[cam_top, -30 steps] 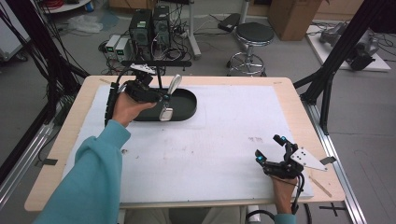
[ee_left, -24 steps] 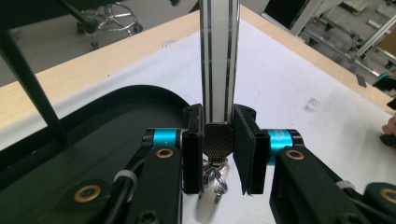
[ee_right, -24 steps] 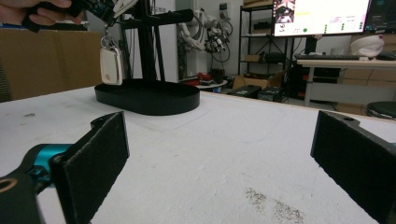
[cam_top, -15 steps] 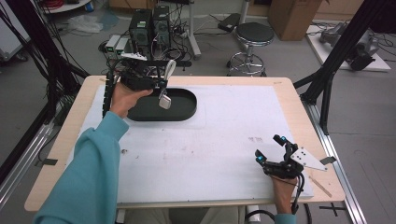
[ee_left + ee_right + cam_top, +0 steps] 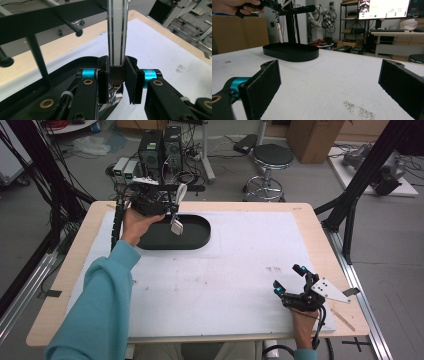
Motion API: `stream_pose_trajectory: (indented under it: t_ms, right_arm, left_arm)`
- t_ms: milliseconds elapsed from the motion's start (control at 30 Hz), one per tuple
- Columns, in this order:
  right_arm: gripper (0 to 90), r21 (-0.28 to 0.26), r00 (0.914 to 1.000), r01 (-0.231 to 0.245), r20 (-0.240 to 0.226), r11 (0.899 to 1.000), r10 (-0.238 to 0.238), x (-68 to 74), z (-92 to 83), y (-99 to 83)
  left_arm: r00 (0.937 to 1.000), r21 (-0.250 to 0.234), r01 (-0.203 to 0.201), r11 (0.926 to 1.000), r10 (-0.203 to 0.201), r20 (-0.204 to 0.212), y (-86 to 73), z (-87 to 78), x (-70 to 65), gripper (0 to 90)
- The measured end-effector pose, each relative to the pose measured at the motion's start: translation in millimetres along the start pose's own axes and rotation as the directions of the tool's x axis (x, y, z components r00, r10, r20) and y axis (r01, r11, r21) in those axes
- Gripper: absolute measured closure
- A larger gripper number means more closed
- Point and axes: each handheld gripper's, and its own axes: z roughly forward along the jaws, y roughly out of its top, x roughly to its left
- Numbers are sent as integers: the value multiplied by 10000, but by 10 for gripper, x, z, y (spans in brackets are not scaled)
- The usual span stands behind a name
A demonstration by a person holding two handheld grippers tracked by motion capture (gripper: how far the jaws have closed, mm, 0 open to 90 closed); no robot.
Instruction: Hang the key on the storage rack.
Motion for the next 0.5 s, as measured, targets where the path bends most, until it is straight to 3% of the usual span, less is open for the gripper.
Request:
stream_pose_trajectory:
  t_ms: [500]
  right_arm:
    - [36, 36, 10000, -49, 4, 10000, 49, 6, -3, 0]
  left_arm:
    - [9991, -146, 416, 9990, -417, -97, -112, 62, 164, 740]
